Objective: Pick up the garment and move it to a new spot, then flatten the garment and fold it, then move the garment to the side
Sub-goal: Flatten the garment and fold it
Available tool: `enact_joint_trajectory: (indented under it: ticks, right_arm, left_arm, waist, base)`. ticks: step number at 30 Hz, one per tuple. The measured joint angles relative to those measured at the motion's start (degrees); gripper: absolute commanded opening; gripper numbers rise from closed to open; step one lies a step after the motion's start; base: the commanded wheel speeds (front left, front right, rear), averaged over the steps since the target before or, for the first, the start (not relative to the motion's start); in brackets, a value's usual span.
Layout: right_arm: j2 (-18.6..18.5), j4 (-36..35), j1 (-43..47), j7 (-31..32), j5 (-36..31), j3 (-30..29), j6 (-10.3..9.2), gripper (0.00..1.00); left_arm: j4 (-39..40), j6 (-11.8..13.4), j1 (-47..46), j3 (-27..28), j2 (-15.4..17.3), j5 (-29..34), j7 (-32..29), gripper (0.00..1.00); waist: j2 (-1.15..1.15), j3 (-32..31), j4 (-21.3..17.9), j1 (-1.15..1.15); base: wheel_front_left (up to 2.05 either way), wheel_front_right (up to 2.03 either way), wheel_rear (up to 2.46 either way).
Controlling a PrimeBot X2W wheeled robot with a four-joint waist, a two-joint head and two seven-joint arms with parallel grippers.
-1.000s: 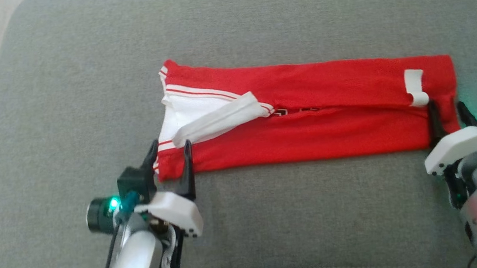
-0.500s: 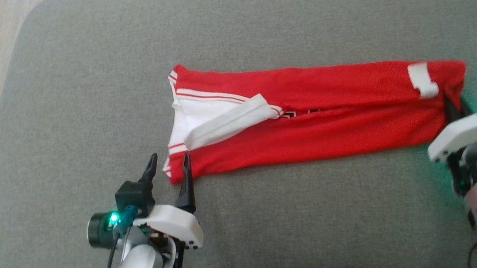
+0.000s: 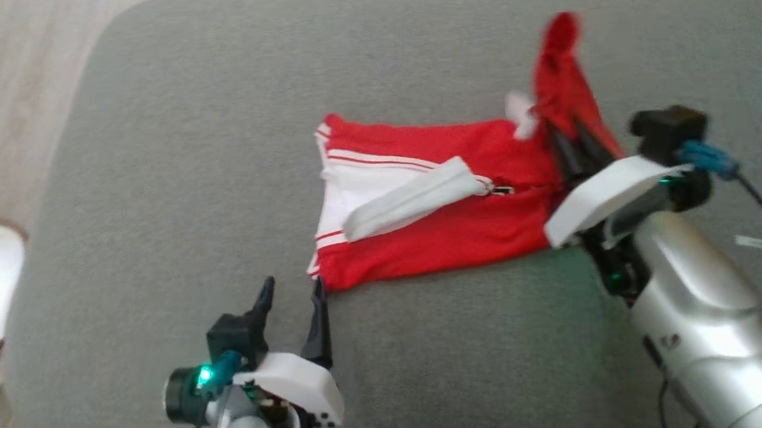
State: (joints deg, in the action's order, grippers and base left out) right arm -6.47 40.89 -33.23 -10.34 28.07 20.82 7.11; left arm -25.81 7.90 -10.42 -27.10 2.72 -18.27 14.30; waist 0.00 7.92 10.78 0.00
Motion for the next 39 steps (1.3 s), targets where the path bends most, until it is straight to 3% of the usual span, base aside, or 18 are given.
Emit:
enact_joint_trajectory:
  ticks: [5,10,11,12,16,20,25,32,39]
  right_arm:
    - [0.71,-1.24,-0.27,1.99,1.71,5.05,0.0,0.0]
    - [1.78,2.38,-1.01,2.3,2.38,6.56,0.0,0.0]
    - [2.08,3.12,-1.45,2.25,2.4,6.91,0.0,0.22]
    - [2.23,3.46,-1.83,1.68,2.8,7.21,0.0,1.0]
    - [2.42,1.82,-2.92,-1.41,7.97,10.55,0.0,1.0]
    - [2.88,3.22,-3.43,-3.36,8.15,9.94,0.0,1.0]
    - [2.52,5.83,-3.64,-3.88,3.03,1.19,0.0,1.0]
    - [1.94,0.75,2.87,-4.03,-9.37,-14.75,0.0,1.0]
    - [2.59,-0.38,11.66,-4.03,-13.84,-21.65,0.0,1.0]
  left_arm:
    - [-0.44,0.32,0.58,-3.59,0.01,-1.71,-0.01,1.0]
    - [-0.51,1.26,0.52,-6.54,0.01,-2.94,-0.01,1.0]
    - [-0.64,1.27,0.49,-7.02,0.02,-3.13,-0.01,1.0]
    - [-0.85,1.41,0.48,-7.35,0.03,-3.24,-0.01,1.0]
    - [-1.42,2.2,0.47,-7.48,0.03,-3.28,-0.01,1.0]
    - [-1.44,2.67,0.32,-7.01,0.04,-3.42,-0.01,1.0]
    - [-1.44,3.26,-0.26,-5.06,0.05,-2.05,-0.01,1.0]
    - [-1.34,3.87,-0.38,-1.1,0.02,0.85,-0.01,1.0]
    - [-1.09,4.25,0.7,3.94,0.01,3.65,0.0,1.0]
  waist:
    - [0.0,-0.27,4.58,0.0]
    - [0.0,-0.18,9.61,0.0]
    - [0.0,-0.15,10.45,0.0]
    - [0.0,-0.13,11.22,0.0]
    - [0.0,-0.15,12.43,0.0]
    - [0.0,-0.28,10.24,0.0]
    - [0.0,-0.62,6.79,0.0]
    - [0.0,-1.8,-0.27,0.0]
    - [0.0,-3.6,-6.92,0.0]
  base:
    - [0.0,0.0,0.0]
    - [0.0,0.0,0.0]
    - [0.0,0.0,0.0]
    - [0.0,0.0,0.0]
    - [0.0,0.0,0.0]
    - [0.0,0.0,0.0]
    - [0.0,0.0,0.0]
    - [0.0,0.0,0.0]
    - [0.0,0.0,0.0]
